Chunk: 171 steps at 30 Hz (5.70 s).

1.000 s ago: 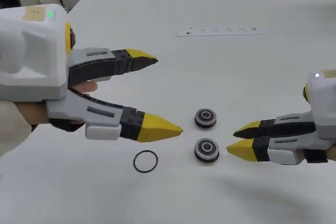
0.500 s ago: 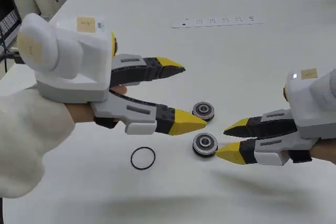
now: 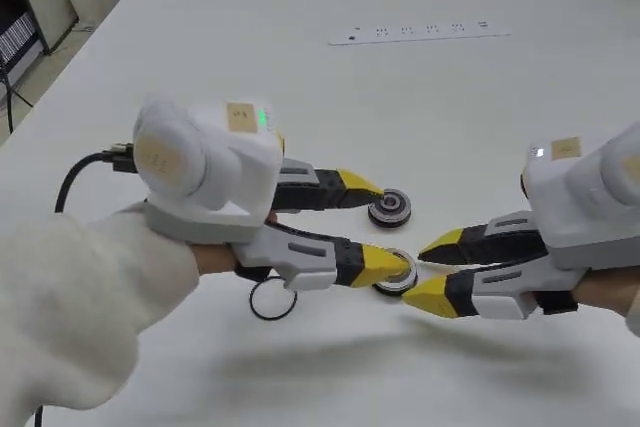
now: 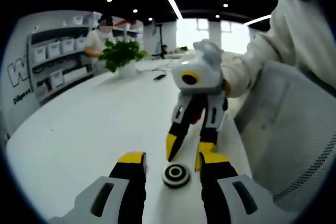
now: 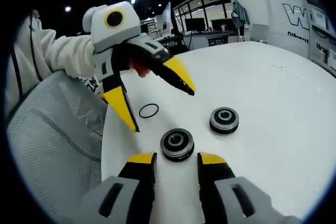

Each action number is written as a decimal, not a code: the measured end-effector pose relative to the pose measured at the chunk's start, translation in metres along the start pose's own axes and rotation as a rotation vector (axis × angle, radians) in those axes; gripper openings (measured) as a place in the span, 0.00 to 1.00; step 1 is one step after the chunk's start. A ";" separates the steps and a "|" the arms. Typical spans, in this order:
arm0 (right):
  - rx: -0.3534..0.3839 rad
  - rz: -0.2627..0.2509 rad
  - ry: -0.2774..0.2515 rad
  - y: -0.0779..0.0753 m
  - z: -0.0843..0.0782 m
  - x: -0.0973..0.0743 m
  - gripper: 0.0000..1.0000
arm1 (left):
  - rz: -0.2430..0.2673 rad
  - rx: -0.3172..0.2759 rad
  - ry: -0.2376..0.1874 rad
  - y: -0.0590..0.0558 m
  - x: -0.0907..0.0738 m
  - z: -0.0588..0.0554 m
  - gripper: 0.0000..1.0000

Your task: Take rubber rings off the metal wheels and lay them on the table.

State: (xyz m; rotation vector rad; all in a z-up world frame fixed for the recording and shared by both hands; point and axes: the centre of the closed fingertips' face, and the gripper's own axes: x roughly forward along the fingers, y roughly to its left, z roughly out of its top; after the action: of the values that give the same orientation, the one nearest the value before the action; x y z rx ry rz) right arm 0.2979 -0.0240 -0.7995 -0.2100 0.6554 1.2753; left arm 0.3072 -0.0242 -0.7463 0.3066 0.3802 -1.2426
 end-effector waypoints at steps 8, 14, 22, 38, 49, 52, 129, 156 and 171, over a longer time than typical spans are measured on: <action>-0.011 0.005 0.006 0.000 0.000 0.004 0.27 | 0.017 -0.028 0.060 0.001 0.014 -0.026 0.33; -0.019 -0.001 0.012 -0.002 -0.003 0.005 0.24 | 0.017 -0.024 0.085 -0.003 0.018 -0.036 0.28; -0.028 0.001 0.009 -0.002 -0.003 0.005 0.22 | 0.010 -0.040 0.080 -0.005 0.019 -0.038 0.21; -0.082 -0.003 0.019 -0.005 -0.006 0.005 0.14 | 0.024 -0.068 0.060 -0.005 0.018 -0.038 0.14; -0.109 -0.001 0.037 -0.003 -0.007 0.003 0.08 | 0.033 -0.082 0.036 -0.006 0.017 -0.038 0.14; -0.114 -0.006 0.038 -0.003 -0.008 0.002 0.02 | 0.033 -0.078 0.032 -0.006 0.016 -0.039 0.14; 0.514 0.099 -0.178 0.006 0.019 -0.005 0.00 | 0.023 -0.065 -0.007 -0.006 0.015 -0.040 0.13; 0.411 0.047 -0.128 0.002 0.015 -0.004 0.00 | 0.030 -0.063 0.014 -0.007 0.015 -0.039 0.14; 0.414 0.031 -0.130 0.003 0.016 -0.017 0.00 | -0.013 -0.024 -0.018 -0.016 0.001 -0.013 0.25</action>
State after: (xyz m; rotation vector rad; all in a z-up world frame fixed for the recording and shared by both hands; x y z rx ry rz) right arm 0.2981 -0.0288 -0.7769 0.2229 0.7962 1.1439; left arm 0.2907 -0.0247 -0.7584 0.2731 0.3818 -1.2515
